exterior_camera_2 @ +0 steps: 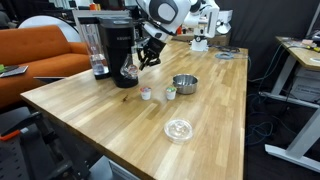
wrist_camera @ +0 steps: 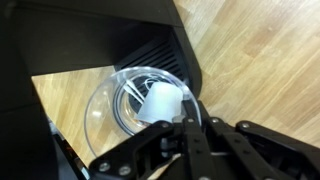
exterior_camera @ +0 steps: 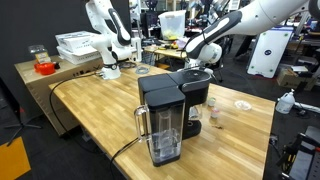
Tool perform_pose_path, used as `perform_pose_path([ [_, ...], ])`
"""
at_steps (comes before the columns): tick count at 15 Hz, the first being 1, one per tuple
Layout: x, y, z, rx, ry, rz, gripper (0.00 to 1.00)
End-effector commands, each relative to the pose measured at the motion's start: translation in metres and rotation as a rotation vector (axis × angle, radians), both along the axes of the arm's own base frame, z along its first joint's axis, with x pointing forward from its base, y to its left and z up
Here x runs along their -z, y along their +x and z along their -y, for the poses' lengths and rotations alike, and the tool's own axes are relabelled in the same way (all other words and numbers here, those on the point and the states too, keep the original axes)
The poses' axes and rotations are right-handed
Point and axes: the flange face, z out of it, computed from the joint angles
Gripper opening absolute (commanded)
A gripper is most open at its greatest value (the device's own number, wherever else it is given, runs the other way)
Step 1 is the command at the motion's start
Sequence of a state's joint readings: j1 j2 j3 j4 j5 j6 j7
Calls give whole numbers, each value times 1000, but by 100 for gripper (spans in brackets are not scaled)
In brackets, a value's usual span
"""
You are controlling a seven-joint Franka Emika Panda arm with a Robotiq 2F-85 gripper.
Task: Place the cup on the coffee maker
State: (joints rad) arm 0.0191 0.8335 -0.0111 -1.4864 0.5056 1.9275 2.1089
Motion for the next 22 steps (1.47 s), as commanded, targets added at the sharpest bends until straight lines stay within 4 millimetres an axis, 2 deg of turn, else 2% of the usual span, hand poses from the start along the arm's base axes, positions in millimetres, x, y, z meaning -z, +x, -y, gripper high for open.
perform_pose_path([
  [1, -6, 5, -8, -10, -8, 16, 5],
  [7, -3, 1, -26, -41, 0, 14, 16],
  [9, -1, -2, -30, -42, 4, 14, 26],
  [10, 1, -5, -32, -44, 7, 12, 34],
  [11, 2, -7, -36, -46, 13, 8, 49],
  [18, 6, -16, -56, -123, 61, 63, 97],
  [19, 5, -17, -60, -140, 67, 70, 100],
  [22, 6, -20, -65, -176, 86, 87, 100],
])
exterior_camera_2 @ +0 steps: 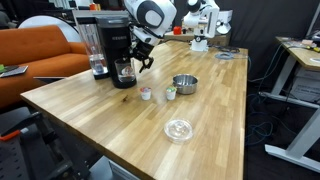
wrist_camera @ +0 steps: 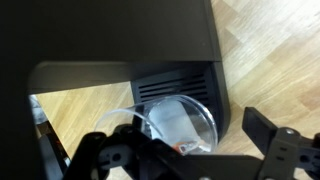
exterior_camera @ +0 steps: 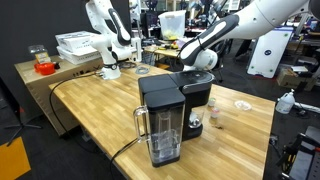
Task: Place the cup on the coffee maker
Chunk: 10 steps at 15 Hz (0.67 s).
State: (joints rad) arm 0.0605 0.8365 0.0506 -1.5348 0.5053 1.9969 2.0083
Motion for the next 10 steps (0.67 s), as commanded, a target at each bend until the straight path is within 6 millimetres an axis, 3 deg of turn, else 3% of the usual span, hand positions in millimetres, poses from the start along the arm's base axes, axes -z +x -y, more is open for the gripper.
perform_pose_path([
  [1, -10, -6, -6, -40, 38, 35, 100],
  [10, -24, -3, -3, -115, 148, 168, 100],
])
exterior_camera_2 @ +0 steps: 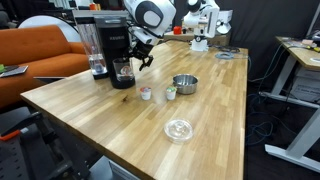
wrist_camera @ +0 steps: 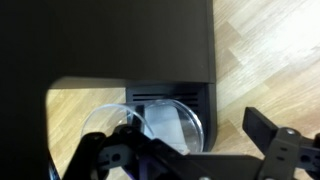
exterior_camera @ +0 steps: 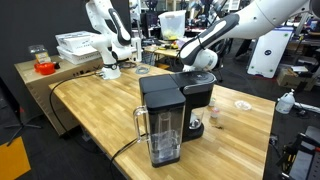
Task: Place the cup on the coffee maker
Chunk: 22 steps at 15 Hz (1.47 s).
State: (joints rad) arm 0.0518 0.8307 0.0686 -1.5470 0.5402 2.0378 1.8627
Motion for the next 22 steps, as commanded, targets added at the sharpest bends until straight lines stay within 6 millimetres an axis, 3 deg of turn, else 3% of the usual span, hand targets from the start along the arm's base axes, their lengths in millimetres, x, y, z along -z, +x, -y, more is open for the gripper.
perform_pose_path([
  [1, -23, -6, 1, -46, 96, 90, 100],
  [9, -29, -18, 3, -185, 211, 172, 100],
  [22, -21, -35, 19, -170, 301, 146, 100],
])
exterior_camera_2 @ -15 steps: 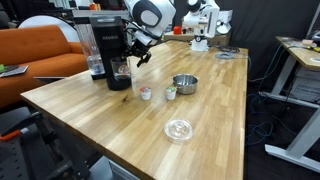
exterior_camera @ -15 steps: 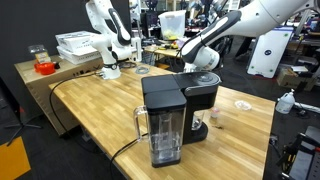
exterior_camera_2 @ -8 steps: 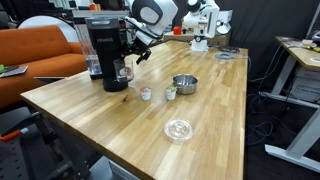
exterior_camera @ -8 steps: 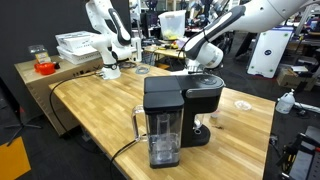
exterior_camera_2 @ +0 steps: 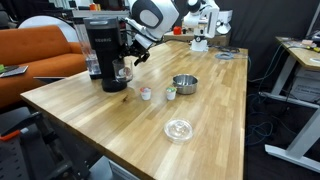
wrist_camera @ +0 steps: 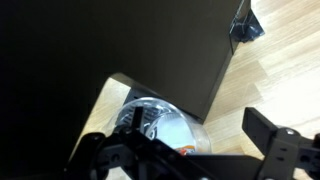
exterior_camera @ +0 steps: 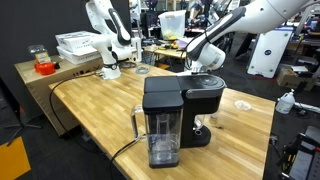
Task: Place the cup on the coffee maker
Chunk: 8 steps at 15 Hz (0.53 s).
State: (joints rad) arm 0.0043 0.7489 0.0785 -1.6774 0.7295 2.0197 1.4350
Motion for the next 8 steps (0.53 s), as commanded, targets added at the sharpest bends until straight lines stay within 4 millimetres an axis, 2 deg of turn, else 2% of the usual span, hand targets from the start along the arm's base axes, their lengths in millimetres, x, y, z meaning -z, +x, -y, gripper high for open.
perform_pose_path([
  [1, -11, -10, 5, -2, 52, -18, 100],
  [8, -14, -11, 8, 0, 56, -27, 100],
])
